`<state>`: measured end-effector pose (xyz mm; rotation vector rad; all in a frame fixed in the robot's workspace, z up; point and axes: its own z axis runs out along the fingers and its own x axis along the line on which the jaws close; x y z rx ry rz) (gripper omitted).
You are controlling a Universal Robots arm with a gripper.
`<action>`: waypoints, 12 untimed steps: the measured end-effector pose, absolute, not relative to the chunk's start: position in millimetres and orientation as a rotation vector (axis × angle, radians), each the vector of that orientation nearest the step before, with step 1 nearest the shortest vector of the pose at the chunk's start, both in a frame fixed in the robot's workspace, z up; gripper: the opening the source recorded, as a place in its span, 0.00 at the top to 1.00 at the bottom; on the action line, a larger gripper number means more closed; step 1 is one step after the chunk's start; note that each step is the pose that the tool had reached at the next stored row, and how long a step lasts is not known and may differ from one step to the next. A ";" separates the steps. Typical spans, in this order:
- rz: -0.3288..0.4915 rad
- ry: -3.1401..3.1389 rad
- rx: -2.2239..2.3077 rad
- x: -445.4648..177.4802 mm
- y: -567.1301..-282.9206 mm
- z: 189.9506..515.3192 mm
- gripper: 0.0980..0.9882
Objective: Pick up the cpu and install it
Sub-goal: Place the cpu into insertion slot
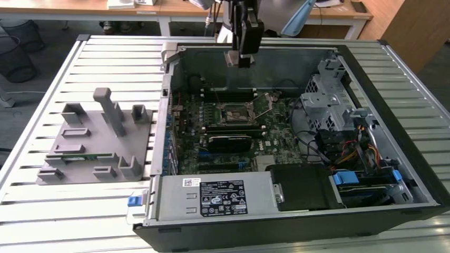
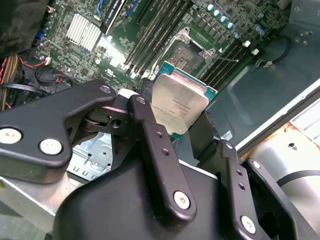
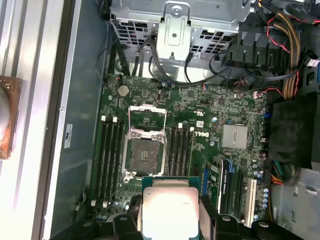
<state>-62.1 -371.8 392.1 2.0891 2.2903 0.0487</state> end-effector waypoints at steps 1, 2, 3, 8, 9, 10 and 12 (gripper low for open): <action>0.049 2.290 2.090 -62.1 -371.7 391.8 0.51; 0.049 2.289 2.090 -62.1 -371.6 391.5 0.51; 0.049 2.289 2.091 -62.2 -371.6 391.3 0.51; 0.048 2.288 2.092 -62.1 -371.5 389.9 0.51; 0.048 2.288 2.092 -62.2 -371.5 389.7 0.51; 0.048 2.287 2.092 -62.1 -371.5 389.5 0.51; 0.048 2.287 2.093 -62.1 -371.5 389.0 0.51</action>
